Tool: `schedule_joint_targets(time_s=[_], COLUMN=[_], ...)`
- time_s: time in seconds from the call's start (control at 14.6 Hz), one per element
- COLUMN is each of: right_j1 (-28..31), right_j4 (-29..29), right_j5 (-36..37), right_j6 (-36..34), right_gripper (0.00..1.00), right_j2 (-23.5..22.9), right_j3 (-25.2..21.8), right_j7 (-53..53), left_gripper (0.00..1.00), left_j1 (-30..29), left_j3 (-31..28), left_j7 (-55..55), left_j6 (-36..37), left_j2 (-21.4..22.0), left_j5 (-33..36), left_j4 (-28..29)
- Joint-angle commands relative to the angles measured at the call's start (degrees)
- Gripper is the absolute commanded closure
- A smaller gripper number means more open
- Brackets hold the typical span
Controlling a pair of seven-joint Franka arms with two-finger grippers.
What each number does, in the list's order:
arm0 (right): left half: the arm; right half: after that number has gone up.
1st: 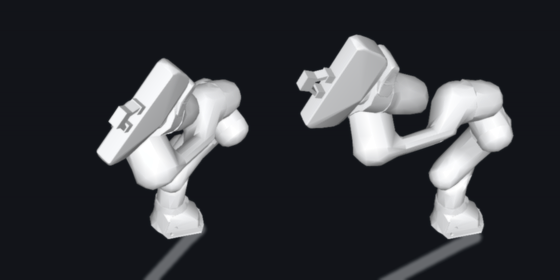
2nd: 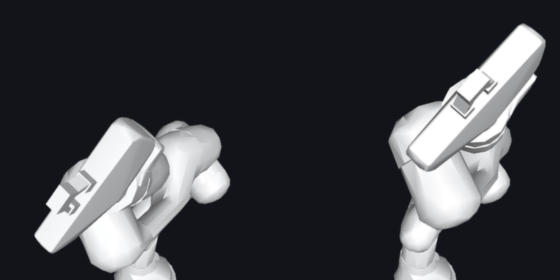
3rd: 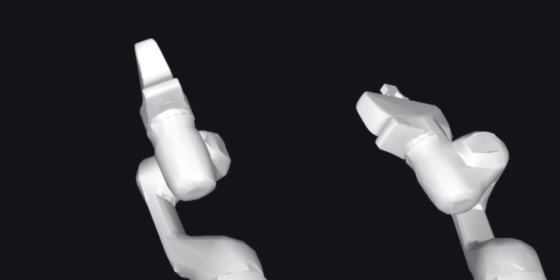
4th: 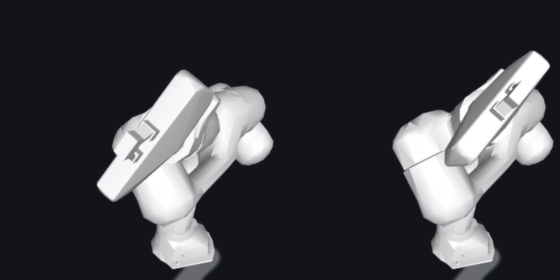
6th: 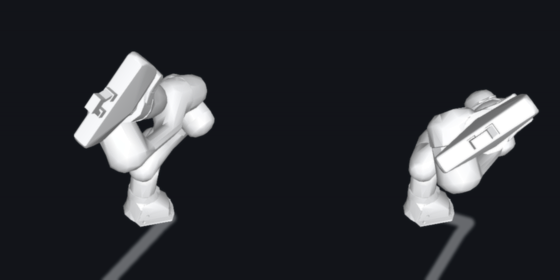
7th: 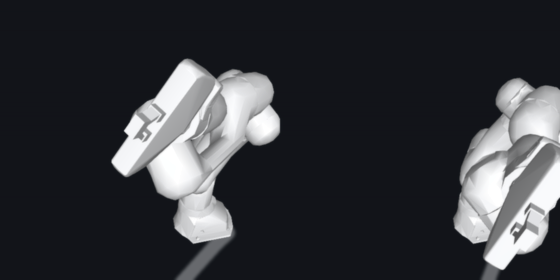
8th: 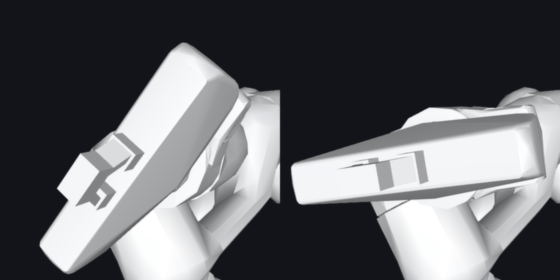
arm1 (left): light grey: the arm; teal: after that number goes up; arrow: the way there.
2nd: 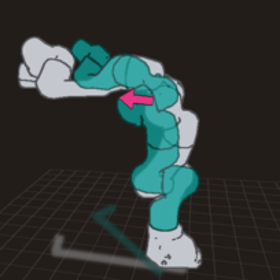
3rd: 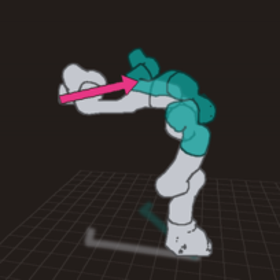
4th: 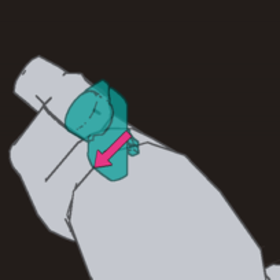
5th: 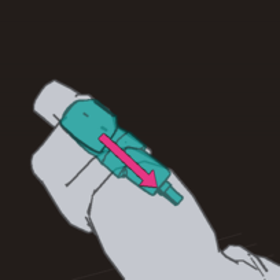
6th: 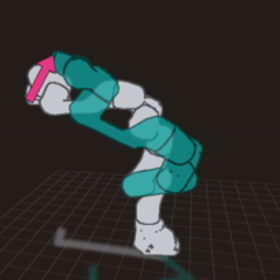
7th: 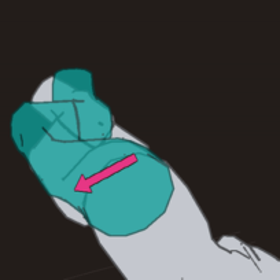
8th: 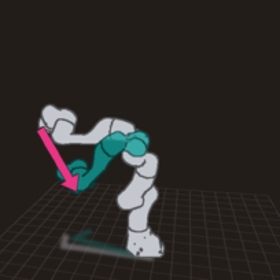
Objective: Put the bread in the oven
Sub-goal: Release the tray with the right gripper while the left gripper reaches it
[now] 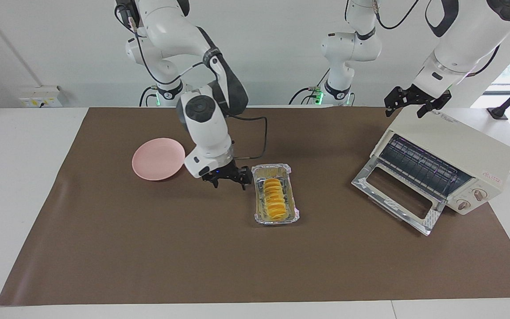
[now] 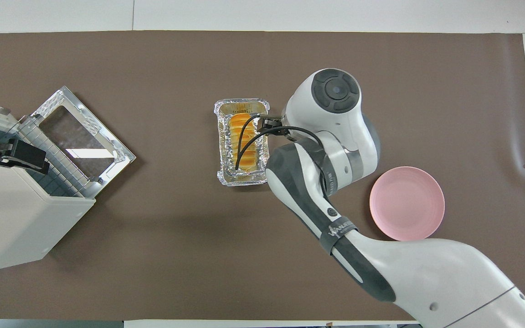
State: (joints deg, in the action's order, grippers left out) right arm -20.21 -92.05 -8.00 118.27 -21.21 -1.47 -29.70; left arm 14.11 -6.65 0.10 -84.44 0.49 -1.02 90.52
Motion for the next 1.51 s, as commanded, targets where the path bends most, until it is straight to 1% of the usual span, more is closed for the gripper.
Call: schedule_joint_targets(time_s=[0.0, 0.07, 0.14, 0.27, 0.34, 0.41, 0.48, 0.62, 0.69, 0.76, 0.82, 0.96, 1.1, 1.24, 1.3, 1.44], right_j1=[6.13, 8.41, 11.04, 14.66, 16.76, 18.43, 19.76, 22.65, 23.45, 23.90, 24.33, 24.43, 24.51, 24.43, 24.69, 25.39], right_j4=[-1.46, -1.46, -1.46, -1.46, -1.46, -1.46, -1.46, -1.46, -1.46, -1.46, -1.46, -1.46, -1.46, -1.64, -1.81, -1.90], right_j5=[-0.53, -0.44, -0.27, 0.44, 1.13, 2.01, 3.24, 4.13, 4.30, 4.74, 5.79, 6.41, 6.68, 9.91, 10.89, 10.90], right_j6=[-1.72, -2.51, -3.91, -7.68, -10.05, -11.81, -14.09, -18.14, -19.81, -21.74, -23.33, -26.76, -28.61, -30.98, -32.56, -35.38], right_gripper=[0.00, 0.00, 0.00, 0.00, 0.00, 0.00, 0.00, 0.00, 0.00, 0.00, 0.00, 0.00, 0.00, 0.00, 0.00, 0.00], right_j2=[3.45, 4.32, 5.29, 7.31, 8.45, 9.60, 11.00, 13.90, 15.39, 16.89, 18.38, 20.32, 21.20, 22.08, 22.70, 22.97], right_j3=[0.50, 0.41, 0.33, 0.24, 0.15, 0.15, 0.15, 0.15, 0.15, 0.06, 0.15, 0.15, 0.15, 0.24, 0.50, 0.50], right_j7=[6.02, 9.88, 14.19, 23.33, 27.11, 29.41, 31.87, 36.18, 37.51, 38.30, 38.49, 38.49, 38.57, 41.72, 42.61, 42.79], left_gripper=[0.00, 0.00, 0.00, 0.00, 0.00, 0.00, 0.00, 0.00, 0.00, 0.00, 0.00, 0.00, 0.00, 0.07, 0.13, 0.20], left_j1=[7.74, 10.73, 12.16, 15.84, 17.60, 19.62, 22.25, 24.82, 26.31, 29.10, 30.79, 32.02, 32.82, 32.82, 32.91, 32.56], left_j3=[0.05, -0.03, -0.03, -0.21, -0.12, -0.12, -0.12, -0.12, -0.12, -0.30, -0.39, -0.39, -0.39, -0.39, -0.39, -0.47], left_j7=[-7.46, -9.84, -11.60, -17.39, -20.99, -25.02, -28.46, -29.72, -30.59, -32.95, -34.89, -37.09, -37.55, -37.63, -37.63, -37.55], left_j6=[-3.45, -3.89, -3.37, -2.14, -3.09, -5.97, -10.53, -14.08, -14.96, -17.32, -19.78, -20.94, -21.73, -23.75, -23.84, -24.19], left_j2=[-2.57, -5.29, -9.24, -18.45, -22.85, -26.12, -27.89, -29.48, -31.23, -33.95, -35.71, -37.22, -37.93, -37.93, -38.01, -38.63], left_j5=[1.46, 1.11, 0.68, -1.52, -1.96, -2.23, -2.32, -2.40, -2.41, -1.97, -1.70, -1.79, -1.61, -1.61, -1.53, -0.66], left_j4=[-0.59, -3.22, -6.72, -15.85, -20.16, -21.95, -21.88, -21.00, -21.00, -21.08, -21.00, -20.91, -20.65, -19.42, -18.98, -18.36])
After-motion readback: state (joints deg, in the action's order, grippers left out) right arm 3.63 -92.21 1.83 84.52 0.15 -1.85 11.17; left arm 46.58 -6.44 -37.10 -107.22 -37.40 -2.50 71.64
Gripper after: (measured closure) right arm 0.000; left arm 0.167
